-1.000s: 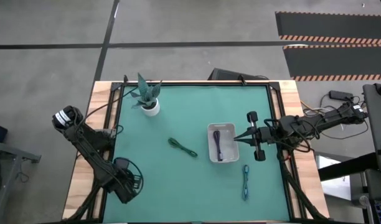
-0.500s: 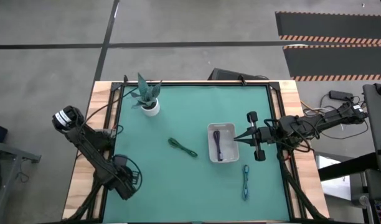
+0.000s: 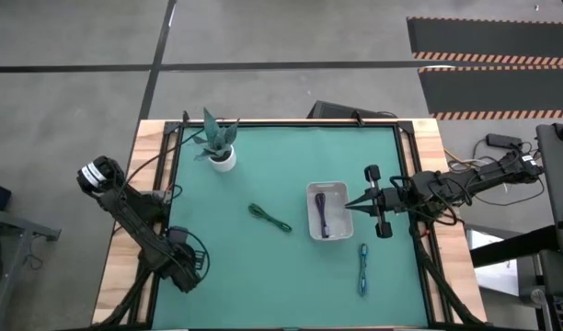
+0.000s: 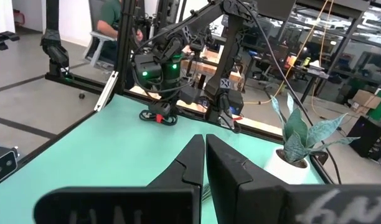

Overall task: Pick and place USB-C Cables
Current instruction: Put the black charger cable into the gray bin

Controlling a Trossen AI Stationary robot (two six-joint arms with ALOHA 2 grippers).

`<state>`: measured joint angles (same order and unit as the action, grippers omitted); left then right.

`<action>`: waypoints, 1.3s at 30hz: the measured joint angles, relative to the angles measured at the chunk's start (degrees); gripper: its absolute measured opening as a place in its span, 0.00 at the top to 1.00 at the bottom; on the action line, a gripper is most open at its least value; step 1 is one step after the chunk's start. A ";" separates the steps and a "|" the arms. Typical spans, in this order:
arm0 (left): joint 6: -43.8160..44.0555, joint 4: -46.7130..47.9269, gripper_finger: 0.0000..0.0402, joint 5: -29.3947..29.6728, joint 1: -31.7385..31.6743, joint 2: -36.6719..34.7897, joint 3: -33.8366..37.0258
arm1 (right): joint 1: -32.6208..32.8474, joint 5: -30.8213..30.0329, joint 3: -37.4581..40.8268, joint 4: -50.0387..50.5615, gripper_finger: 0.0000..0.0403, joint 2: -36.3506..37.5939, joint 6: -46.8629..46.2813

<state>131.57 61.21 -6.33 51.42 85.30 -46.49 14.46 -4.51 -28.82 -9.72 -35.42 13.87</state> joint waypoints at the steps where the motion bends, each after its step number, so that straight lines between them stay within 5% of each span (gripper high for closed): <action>1: -0.02 -0.77 0.63 0.02 0.00 0.00 0.46 | 0.02 0.00 0.00 0.04 0.98 0.00 -0.34; 16: -0.39 -3.70 0.94 0.35 0.00 0.00 1.70 | 0.00 0.00 0.00 0.59 0.98 0.00 -2.03; 21: -1.23 -3.56 0.95 4.38 -0.02 0.02 0.01 | 0.01 0.00 0.01 0.65 0.98 0.00 -2.51; 31: -7.98 -3.23 0.94 42.81 -0.46 0.02 -8.53 | 0.01 -0.02 0.02 0.56 0.98 -0.04 -2.99; 39: -22.59 -5.73 0.95 57.99 -3.19 0.02 -13.06 | 0.00 -0.10 0.02 -0.28 0.98 -0.04 -5.08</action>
<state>108.98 55.48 51.67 48.23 85.32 -59.55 14.46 -4.61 -28.80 -9.99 -35.46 8.79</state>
